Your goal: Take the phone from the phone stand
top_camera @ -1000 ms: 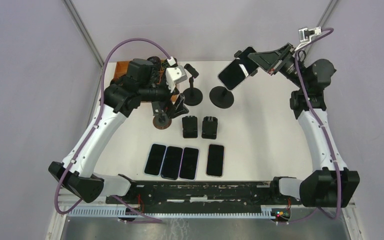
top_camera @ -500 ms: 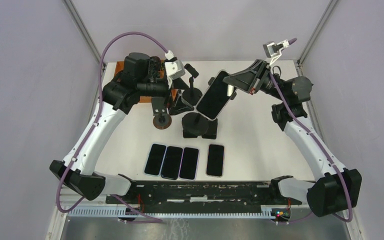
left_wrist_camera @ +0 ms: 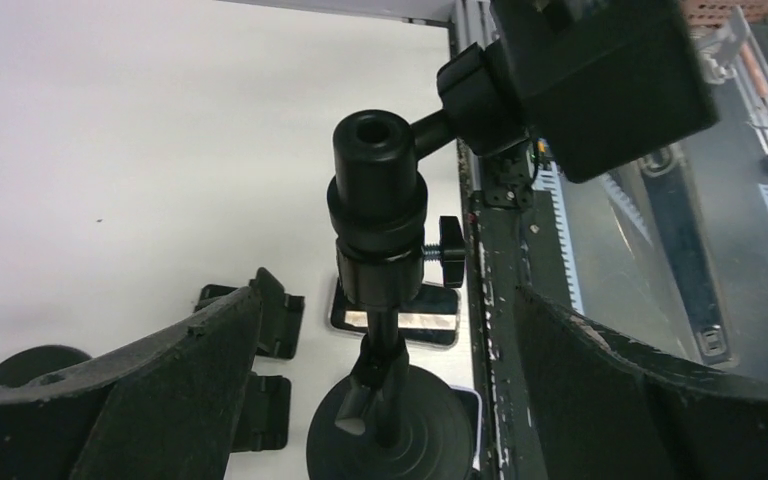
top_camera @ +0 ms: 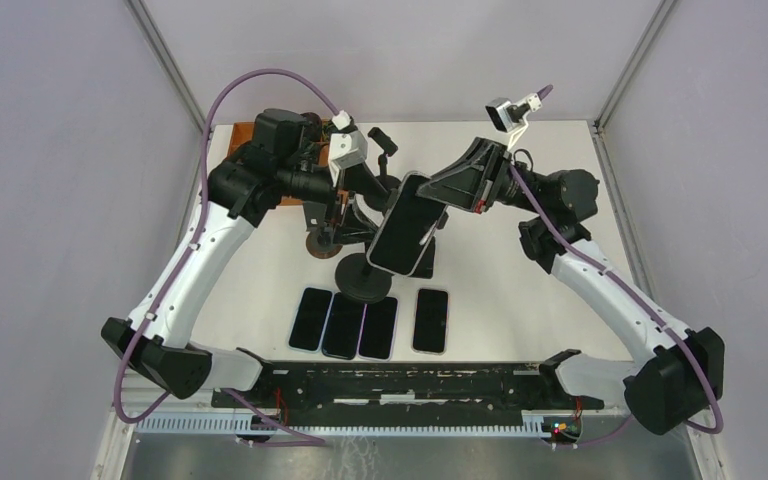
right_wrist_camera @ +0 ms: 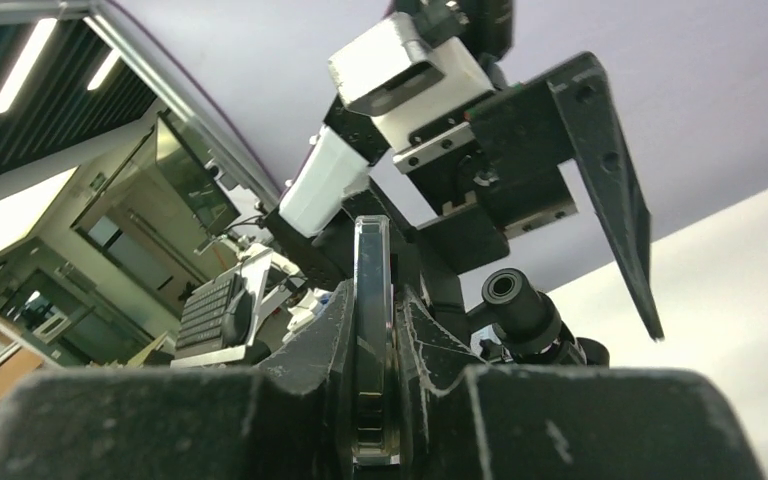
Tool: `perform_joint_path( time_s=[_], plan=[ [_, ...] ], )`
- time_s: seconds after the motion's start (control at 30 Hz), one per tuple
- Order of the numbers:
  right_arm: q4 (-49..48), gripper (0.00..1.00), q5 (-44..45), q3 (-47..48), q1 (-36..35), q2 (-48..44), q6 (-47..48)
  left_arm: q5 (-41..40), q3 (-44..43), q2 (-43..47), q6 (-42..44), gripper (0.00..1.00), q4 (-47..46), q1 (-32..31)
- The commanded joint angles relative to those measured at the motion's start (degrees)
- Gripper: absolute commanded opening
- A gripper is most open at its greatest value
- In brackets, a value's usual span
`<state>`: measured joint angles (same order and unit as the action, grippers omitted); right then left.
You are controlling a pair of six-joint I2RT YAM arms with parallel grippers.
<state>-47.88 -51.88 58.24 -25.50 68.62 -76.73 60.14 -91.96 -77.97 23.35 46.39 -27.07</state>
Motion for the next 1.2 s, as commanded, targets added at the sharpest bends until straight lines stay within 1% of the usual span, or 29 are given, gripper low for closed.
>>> perform_joint_path(
  time_s=[0.0,0.07,0.23,0.3,0.4,0.47,0.5,0.57,0.6,0.63,0.67,0.7,0.83,0.9,0.97,1.07,1.1,1.17],
  plan=[
    [-13.42,0.00,7.01,2.06,-2.75,-0.23,-3.60,7.03,-1.78,0.69,6.31,0.99,5.85,0.13],
    [-13.97,0.00,7.21,2.60,-4.01,0.66,-3.41,8.13,-1.57,0.92,7.73,0.98,7.33,0.09],
    [-13.41,0.00,7.66,4.17,-7.09,2.76,-1.97,9.80,-1.47,1.94,9.68,0.89,10.02,0.00],
    [-13.29,0.00,8.00,4.44,-8.12,3.55,-1.45,9.95,-1.51,2.32,9.74,0.84,10.40,0.00],
    [-13.59,0.00,8.28,4.68,-9.42,4.52,-1.04,9.55,-0.89,2.90,10.88,0.73,11.56,0.00],
    [-13.99,0.00,8.37,4.69,-10.02,4.92,-0.65,9.05,-0.17,3.45,11.73,0.63,12.09,0.00],
    [-13.92,0.00,8.37,4.76,-10.33,5.01,-0.50,8.99,0.10,3.59,12.31,0.56,12.77,-0.06],
    [-13.92,0.00,8.29,4.54,-10.42,5.07,-0.12,8.94,0.53,3.85,13.27,0.38,13.56,-0.01],
    [-13.83,0.00,8.20,4.40,-10.40,5.05,0.09,8.83,0.70,4.01,13.59,0.26,13.87,0.00],
    [-13.78,0.00,8.13,4.27,-10.37,5.04,0.34,8.49,0.91,4.20,13.61,0.19,13.90,0.00],
    [-13.54,0.00,7.86,4.35,-10.45,5.03,0.96,8.30,1.06,4.42,13.52,0.13,13.97,0.00],
    [-12.85,0.00,7.17,4.66,-10.42,5.03,1.79,8.26,1.13,4.62,13.52,0.11,14.28,0.00],
    [-7.47,0.00,3.80,6.85,-10.40,5.21,7.31,8.40,1.54,5.64,14.80,0.04,16.25,-0.04],
    [-5.57,0.04,1.65,7.07,-10.41,5.30,9.39,8.16,1.50,6.03,16.31,0.03,17.95,0.00],
    [-4.85,0.12,-1.38,6.77,-10.45,5.23,10.88,8.23,1.13,6.17,18.67,0.02,20.52,0.00],
    [-2.13,0.29,-4.81,6.20,-10.40,4.58,14.45,8.16,0.42,6.30,21.57,0.02,23.80,0.00],
    [-0.29,0.36,-5.65,6.25,-10.40,4.30,16.20,8.15,0.13,6.39,22.28,0.02,24.59,0.00],
    [4.55,0.46,-7.39,6.49,-10.40,3.52,20.82,8.02,-0.19,6.64,23.06,0.02,25.52,0.00]
  ],
)
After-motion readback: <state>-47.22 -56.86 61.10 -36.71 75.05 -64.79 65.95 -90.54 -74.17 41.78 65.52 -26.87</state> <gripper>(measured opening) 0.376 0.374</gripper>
